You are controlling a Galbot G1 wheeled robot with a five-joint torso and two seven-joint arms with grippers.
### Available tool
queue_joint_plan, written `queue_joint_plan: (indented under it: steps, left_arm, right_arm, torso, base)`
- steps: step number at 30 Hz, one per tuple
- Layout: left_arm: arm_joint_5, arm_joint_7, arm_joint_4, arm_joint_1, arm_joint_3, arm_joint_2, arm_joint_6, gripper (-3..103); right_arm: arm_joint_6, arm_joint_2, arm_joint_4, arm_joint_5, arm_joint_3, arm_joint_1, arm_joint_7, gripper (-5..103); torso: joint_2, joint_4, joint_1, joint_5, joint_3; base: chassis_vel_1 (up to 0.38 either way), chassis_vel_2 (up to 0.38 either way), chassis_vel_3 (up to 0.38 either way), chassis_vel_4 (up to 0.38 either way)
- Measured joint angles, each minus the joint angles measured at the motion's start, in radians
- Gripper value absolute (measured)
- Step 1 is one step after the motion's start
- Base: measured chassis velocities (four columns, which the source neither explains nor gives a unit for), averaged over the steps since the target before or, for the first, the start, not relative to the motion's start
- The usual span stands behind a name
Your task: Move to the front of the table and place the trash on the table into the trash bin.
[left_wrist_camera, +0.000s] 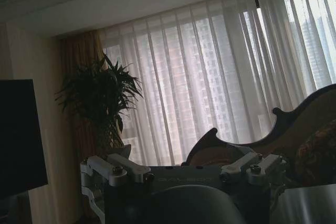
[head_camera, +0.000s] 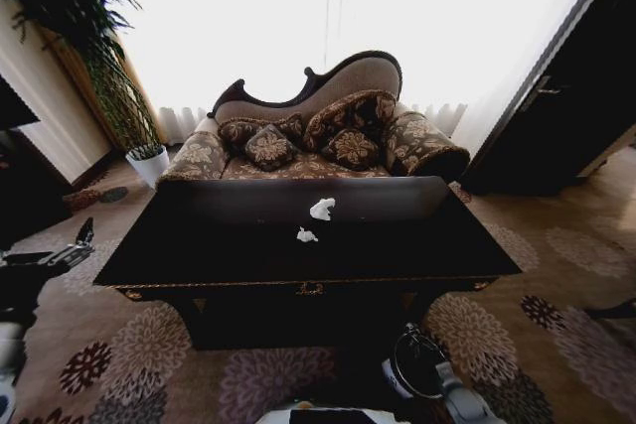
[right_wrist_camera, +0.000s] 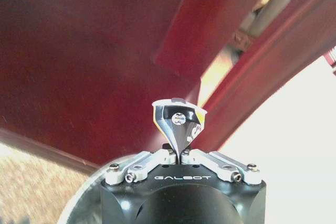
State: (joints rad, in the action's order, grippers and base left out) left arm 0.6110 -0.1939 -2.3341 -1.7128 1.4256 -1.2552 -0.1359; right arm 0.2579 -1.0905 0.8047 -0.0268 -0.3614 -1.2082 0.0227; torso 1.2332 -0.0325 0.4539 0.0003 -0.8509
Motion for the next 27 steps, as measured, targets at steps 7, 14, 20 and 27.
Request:
queue_joint_plan:
  steps: [7, 14, 20, 27]
  left_arm:
    - [0.008, 0.001, -0.005, -0.013, 0.016, -0.004, 0.000, 100]
    - [0.003, 0.001, -0.009, -0.011, 0.005, -0.018, 0.001, 100]
    - [-0.004, 0.001, -0.017, -0.011, -0.006, -0.026, 0.001, 100]
    - [0.000, 0.001, -0.022, -0.023, 0.007, -0.022, 0.003, 100]
  right_arm:
    - [-0.035, 0.021, -0.147, 0.027, 0.046, 0.069, -0.027, 0]
    - [-0.054, 0.017, -0.184, 0.039, 0.053, 0.051, -0.029, 0]
    - [-0.056, -0.010, -0.180, 0.022, 0.059, 0.034, -0.030, 0]
    - [-0.076, -0.024, -0.154, 0.010, 0.063, 0.020, -0.034, 8]
  torso:
    - [0.000, 0.0001, 0.000, -0.0006, 0.000]
    - [0.000, -0.0001, 0.000, -0.0005, 0.000]
    - [0.000, -0.0002, 0.000, -0.0006, 0.000]
    - [0.000, 0.0000, 0.000, -0.0006, 0.000]
  base:
    - [0.000, 0.000, 0.000, 0.000]
    - [0.000, 0.000, 0.000, 0.000]
    - [0.000, 0.000, 0.000, 0.000]
    - [0.000, 0.000, 0.000, 0.000]
